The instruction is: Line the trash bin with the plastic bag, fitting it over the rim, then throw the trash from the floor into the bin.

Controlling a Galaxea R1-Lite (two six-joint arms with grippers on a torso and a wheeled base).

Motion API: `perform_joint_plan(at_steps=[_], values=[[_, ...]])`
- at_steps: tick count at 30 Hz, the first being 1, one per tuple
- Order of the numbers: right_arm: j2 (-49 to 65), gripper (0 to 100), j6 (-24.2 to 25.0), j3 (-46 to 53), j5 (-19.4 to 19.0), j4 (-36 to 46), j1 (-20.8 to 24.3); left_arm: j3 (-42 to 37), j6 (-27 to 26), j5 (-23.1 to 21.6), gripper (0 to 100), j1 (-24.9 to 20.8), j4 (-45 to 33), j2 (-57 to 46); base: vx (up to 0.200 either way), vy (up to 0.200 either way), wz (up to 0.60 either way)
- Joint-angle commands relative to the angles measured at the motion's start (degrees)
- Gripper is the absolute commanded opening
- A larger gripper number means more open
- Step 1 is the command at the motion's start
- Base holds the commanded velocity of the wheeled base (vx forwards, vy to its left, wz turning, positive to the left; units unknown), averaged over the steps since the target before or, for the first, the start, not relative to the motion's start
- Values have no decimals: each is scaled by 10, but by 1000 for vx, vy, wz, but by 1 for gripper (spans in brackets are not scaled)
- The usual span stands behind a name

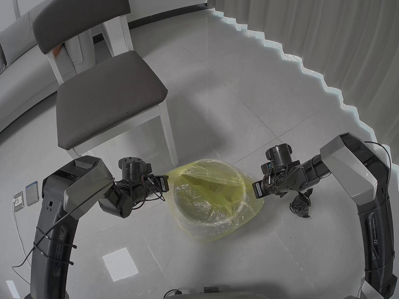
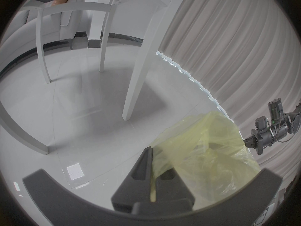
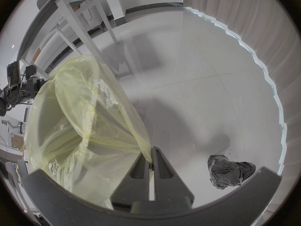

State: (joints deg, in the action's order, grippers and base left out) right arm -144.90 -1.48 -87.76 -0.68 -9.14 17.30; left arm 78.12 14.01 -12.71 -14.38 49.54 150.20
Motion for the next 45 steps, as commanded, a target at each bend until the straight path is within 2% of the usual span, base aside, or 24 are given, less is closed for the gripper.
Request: perform_joint_plan(at_steps=[1,12,27,39,40,45], values=[[2,0,1,-15,-4,1,-9,11,1,0,0,2,-4,-10,0,0,0],[-7,0,4,-123,-5,47,-29,94,1,5,0,0,-48,1,0,0,0],[-57,0,3,-131,1,51,-26,125,1,19,0,2,-104,29,0,0,0],[-62,0,2,-101,2,51,-25,101,2,20,0,5,-98,26,0,0,0],[-62,100,1,-95,2,50,-26,94,2,20,0,6,-96,22,0,0,0],[-35,100,4,-78,2,50,-28,63,2,19,0,9,-82,-3,0,0,0]])
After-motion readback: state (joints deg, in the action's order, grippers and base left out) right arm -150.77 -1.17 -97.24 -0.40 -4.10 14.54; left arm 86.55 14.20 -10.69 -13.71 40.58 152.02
